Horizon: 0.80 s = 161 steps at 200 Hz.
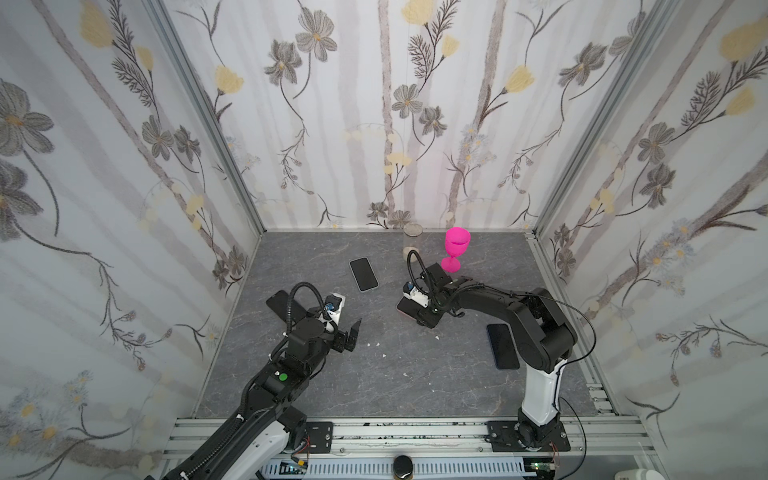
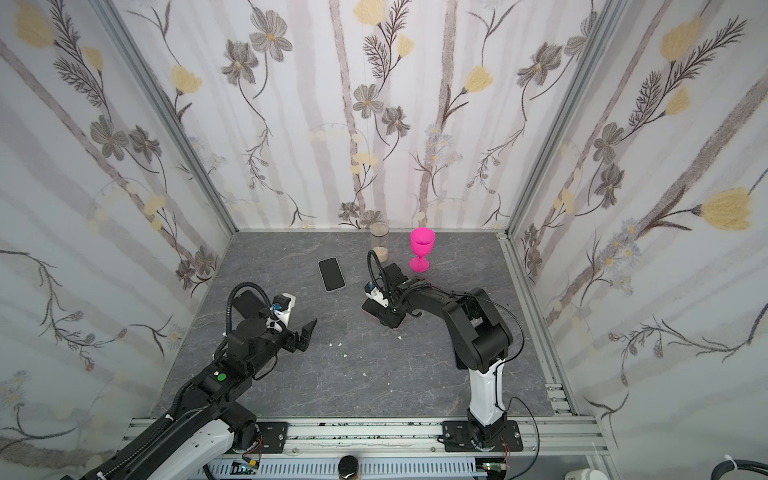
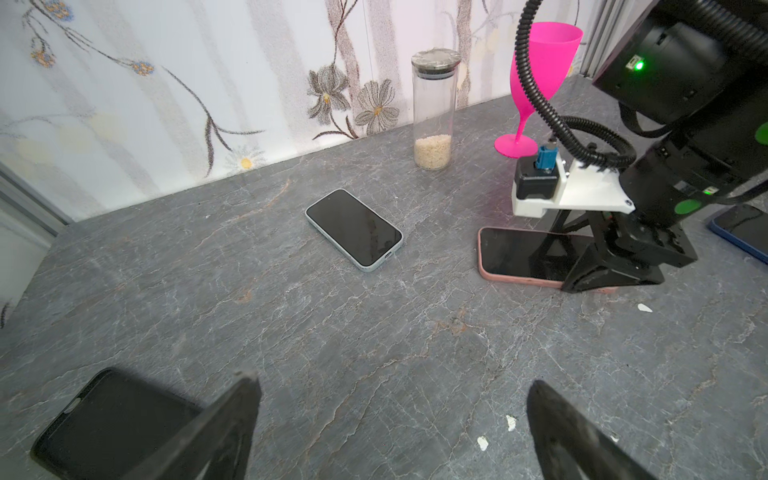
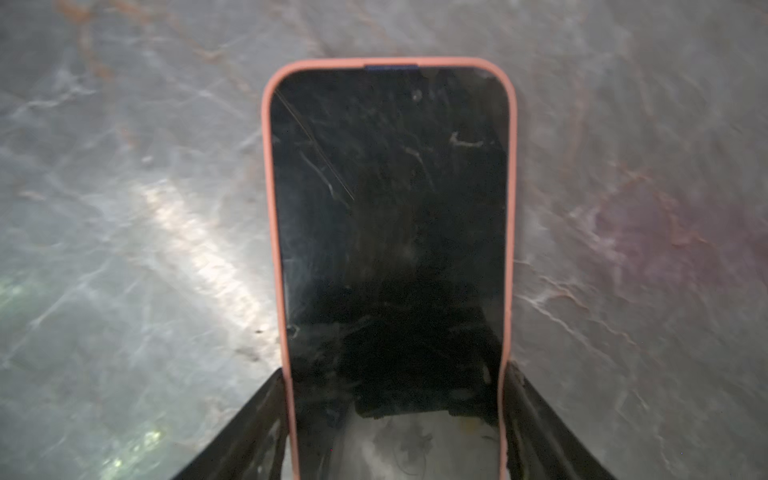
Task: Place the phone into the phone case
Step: 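Carry the pink-cased phone farther away and set it down beside the pink goblet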
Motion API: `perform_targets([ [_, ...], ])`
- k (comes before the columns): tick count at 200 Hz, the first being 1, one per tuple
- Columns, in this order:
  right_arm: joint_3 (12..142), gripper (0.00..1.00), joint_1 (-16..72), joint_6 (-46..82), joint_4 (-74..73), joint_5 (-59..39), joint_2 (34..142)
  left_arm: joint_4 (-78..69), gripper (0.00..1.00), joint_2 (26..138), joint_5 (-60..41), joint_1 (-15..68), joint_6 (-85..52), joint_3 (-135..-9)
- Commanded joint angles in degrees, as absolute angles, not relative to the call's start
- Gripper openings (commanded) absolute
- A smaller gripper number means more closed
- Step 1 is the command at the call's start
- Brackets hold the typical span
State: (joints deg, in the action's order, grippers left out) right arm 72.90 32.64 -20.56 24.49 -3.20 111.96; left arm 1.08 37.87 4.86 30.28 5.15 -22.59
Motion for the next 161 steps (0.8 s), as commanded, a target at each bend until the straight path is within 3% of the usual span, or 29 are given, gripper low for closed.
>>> perform_targets([
  [1,74.9,0.68,30.6,-12.8,23.9,2.6,113.9,-0.7,1.0,37.8,5.6,30.3,5.0,-22.4],
  [100,83.6,0.67,25.9,-5.0,25.0,3.4,120.1,-1.5,1.0,38.2,7.4,30.2,5.1,-22.3],
  [161,83.5,0.82,25.9,-4.9,24.9,2.4,116.5,-2.0,1.0,38.9,9.0,29.6,4.7,-22.3],
])
